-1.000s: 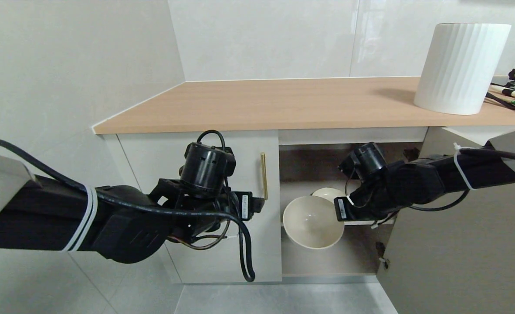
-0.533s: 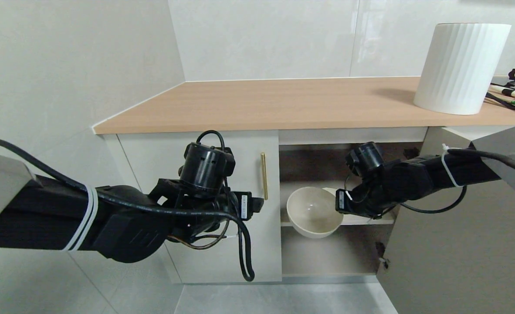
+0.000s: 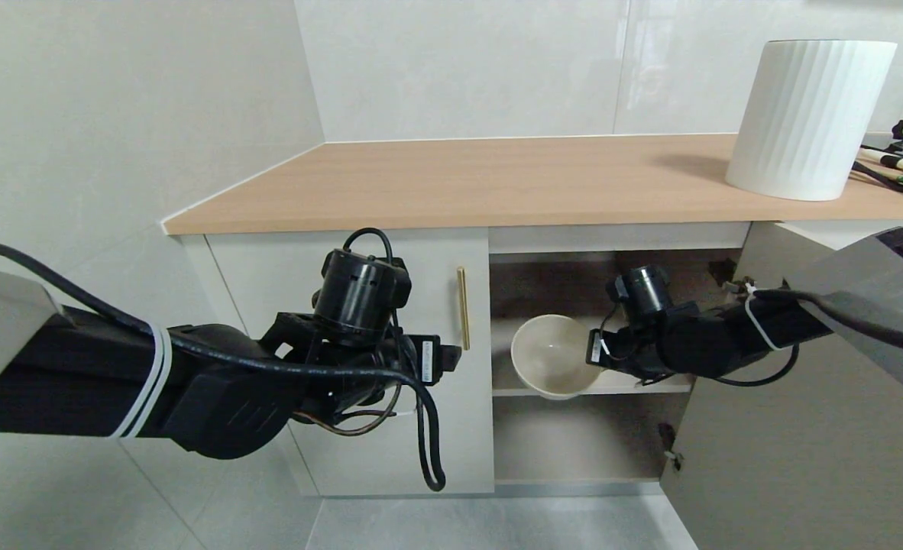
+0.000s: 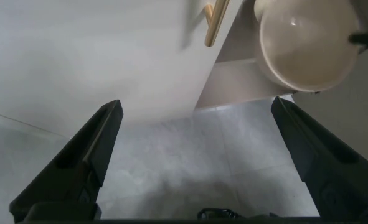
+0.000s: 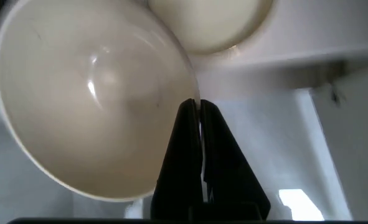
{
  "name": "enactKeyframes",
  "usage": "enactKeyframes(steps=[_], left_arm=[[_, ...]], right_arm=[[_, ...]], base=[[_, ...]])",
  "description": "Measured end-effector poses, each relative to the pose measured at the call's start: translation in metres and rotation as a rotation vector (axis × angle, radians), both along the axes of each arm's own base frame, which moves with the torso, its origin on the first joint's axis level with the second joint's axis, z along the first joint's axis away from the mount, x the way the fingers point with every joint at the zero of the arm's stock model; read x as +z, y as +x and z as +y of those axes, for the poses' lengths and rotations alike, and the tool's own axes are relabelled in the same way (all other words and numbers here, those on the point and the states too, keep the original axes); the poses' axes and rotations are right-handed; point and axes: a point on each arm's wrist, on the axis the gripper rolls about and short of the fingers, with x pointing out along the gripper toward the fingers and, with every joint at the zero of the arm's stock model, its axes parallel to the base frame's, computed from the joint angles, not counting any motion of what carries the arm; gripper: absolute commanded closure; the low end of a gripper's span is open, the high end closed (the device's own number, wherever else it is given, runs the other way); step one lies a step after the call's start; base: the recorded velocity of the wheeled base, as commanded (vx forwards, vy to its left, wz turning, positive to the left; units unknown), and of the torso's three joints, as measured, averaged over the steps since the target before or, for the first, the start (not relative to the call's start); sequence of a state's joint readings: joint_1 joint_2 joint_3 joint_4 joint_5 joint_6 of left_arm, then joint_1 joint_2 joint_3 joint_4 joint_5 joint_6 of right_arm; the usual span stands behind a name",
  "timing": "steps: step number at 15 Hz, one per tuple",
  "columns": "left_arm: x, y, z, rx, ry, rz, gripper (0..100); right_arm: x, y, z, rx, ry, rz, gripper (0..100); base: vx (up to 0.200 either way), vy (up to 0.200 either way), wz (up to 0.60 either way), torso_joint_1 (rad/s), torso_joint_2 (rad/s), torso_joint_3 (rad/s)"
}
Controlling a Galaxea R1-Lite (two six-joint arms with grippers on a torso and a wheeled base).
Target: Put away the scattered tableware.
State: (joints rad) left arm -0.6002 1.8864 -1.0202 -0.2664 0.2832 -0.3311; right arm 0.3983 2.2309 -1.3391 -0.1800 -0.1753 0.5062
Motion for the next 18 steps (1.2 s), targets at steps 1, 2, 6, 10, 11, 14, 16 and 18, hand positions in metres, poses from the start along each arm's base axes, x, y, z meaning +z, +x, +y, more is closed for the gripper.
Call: enactKeyframes(steps=[1, 2, 6, 10, 11, 14, 16, 18], left_arm=[[0.000, 0.000, 0.000, 0.000, 0.000, 0.000, 0], [0.000, 0.000, 0.000, 0.001, 0.000, 0.000, 0], [0.000, 0.000, 0.000, 0.001, -0.001, 0.000, 0], [0.000, 0.000, 0.000, 0.001, 0.000, 0.001, 0], [0.000, 0.000, 0.000, 0.001, 0.000, 0.001, 0], [-0.001, 0.000, 0.000, 0.002, 0.000, 0.002, 0], [-0.001, 0.000, 0.000, 0.001, 0.001, 0.003, 0], [-0.001, 0.000, 0.000, 0.001, 0.001, 0.003, 0]], right_arm=[[-0.002, 0.001, -0.002, -0.003, 0.010, -0.028, 100], [-0.005, 0.001, -0.005, -0.006, 0.011, -0.029, 100], [-0.011, 0.006, -0.013, -0.028, 0.017, -0.046, 100], [-0.011, 0.021, -0.021, -0.055, 0.051, -0.151, 100], [-0.015, 0.024, -0.023, -0.059, 0.045, -0.153, 100], [-0.024, 0.035, -0.030, -0.084, 0.036, -0.155, 100], [-0.029, 0.041, -0.033, -0.094, 0.035, -0.154, 100], [-0.032, 0.046, -0.034, -0.103, 0.035, -0.159, 100]], base=[[0.000, 0.000, 0.00, 0.000, 0.00, 0.000], [0.000, 0.000, 0.00, 0.000, 0.00, 0.000], [0.000, 0.000, 0.00, 0.000, 0.00, 0.000], [0.000, 0.000, 0.00, 0.000, 0.00, 0.000], [0.000, 0.000, 0.00, 0.000, 0.00, 0.000], [0.000, 0.000, 0.00, 0.000, 0.00, 0.000], [0.000, 0.000, 0.00, 0.000, 0.00, 0.000], [0.000, 0.000, 0.00, 0.000, 0.00, 0.000]])
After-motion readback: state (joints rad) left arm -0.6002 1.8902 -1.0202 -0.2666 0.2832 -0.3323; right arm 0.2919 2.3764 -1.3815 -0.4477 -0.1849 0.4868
